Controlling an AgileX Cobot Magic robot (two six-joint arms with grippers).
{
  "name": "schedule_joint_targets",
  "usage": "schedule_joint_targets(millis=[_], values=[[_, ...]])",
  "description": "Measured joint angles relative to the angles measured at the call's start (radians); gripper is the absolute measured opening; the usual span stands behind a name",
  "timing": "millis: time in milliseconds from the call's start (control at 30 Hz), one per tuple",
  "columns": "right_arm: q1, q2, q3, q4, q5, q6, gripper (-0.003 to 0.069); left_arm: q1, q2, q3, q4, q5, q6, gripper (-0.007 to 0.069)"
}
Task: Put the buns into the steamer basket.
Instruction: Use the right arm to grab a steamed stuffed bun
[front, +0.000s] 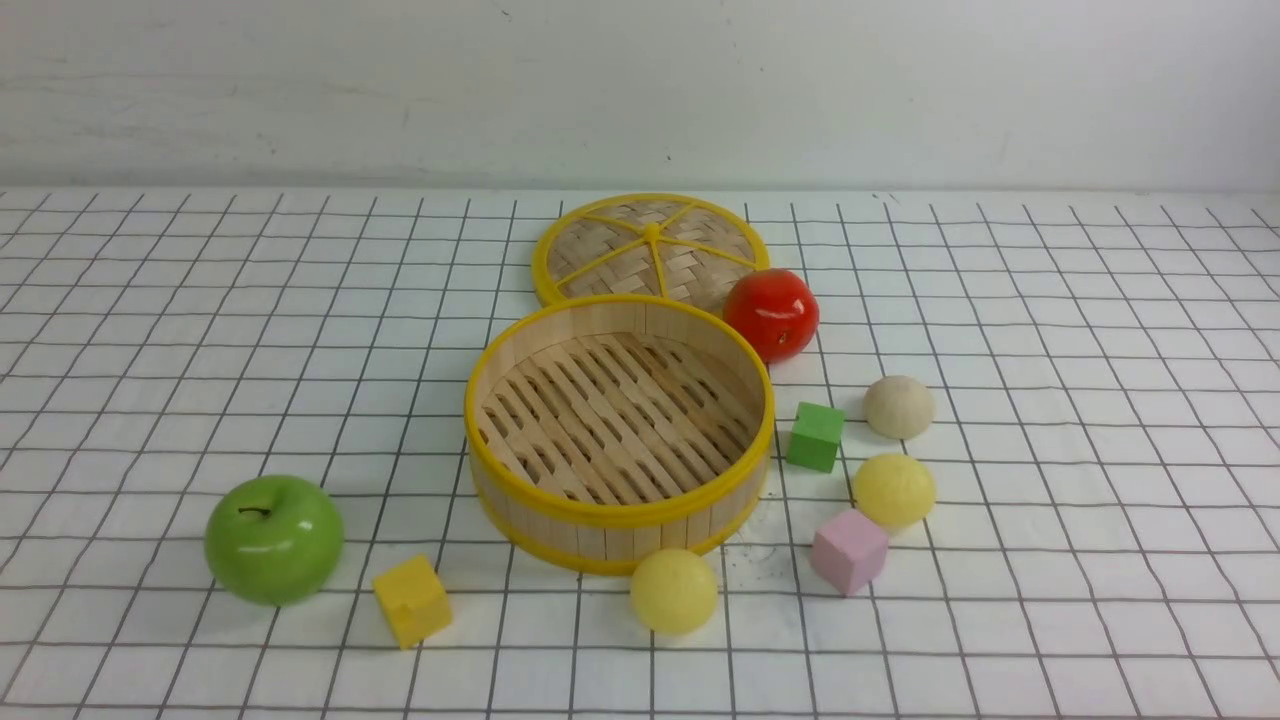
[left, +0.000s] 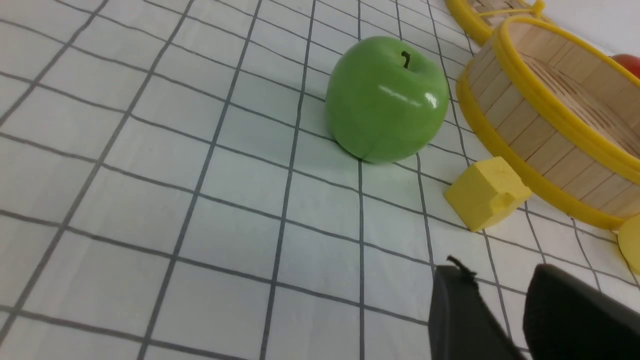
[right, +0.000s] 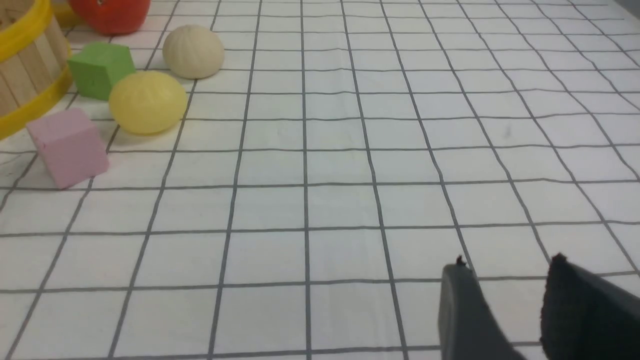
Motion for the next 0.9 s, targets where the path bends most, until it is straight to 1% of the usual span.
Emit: schedule_joint_targets(millis=[133, 200, 233, 267, 367, 667, 767, 833, 900], values=[[0.0, 0.0, 0.0, -0.013, 0.0, 0.0, 0.0241, 0.0, 0.0, 0.0, 0.0, 0.0, 0.0, 0.0204], [0.0, 0.0, 0.0, -0.066, 0.0, 0.0, 0.0241, 0.0, 0.0, 0.0, 0.0, 0.0, 0.0, 0.0207], [0.0, 0.0, 0.0, -0.072, 0.0, 0.0, 0.0241, 0.0, 0.0, 0.0, 0.0, 0.0, 0.0, 0.0207], [0.0, 0.0, 0.0, -0.115, 0.0, 0.0, 0.0241, 0.0, 0.0, 0.0, 0.0, 0.0, 0.0, 0.0208], [0.0, 0.0, 0.0, -0.163, 0.001, 0.0, 0.0241, 0.0, 0.0, 0.0, 0.0, 0.0, 0.0, 0.0211], [0.0, 0.0, 0.001, -0.202, -0.009, 0.0, 0.0241, 0.0, 0.0, 0.0, 0.0, 0.0, 0.0, 0.0217], [0.0, 0.0, 0.011, -0.201, -0.078, 0.0, 0.0241, 0.0, 0.0, 0.0, 0.0, 0.0, 0.0, 0.0217], [0.0, 0.0, 0.011, -0.193, -0.155, 0.0, 0.0241, 0.0, 0.0, 0.0, 0.0, 0.0, 0.0, 0.0218], [0.0, 0.0, 0.011, -0.178, -0.271, 0.0, 0.0241, 0.0, 0.0, 0.0, 0.0, 0.0, 0.0, 0.0221]])
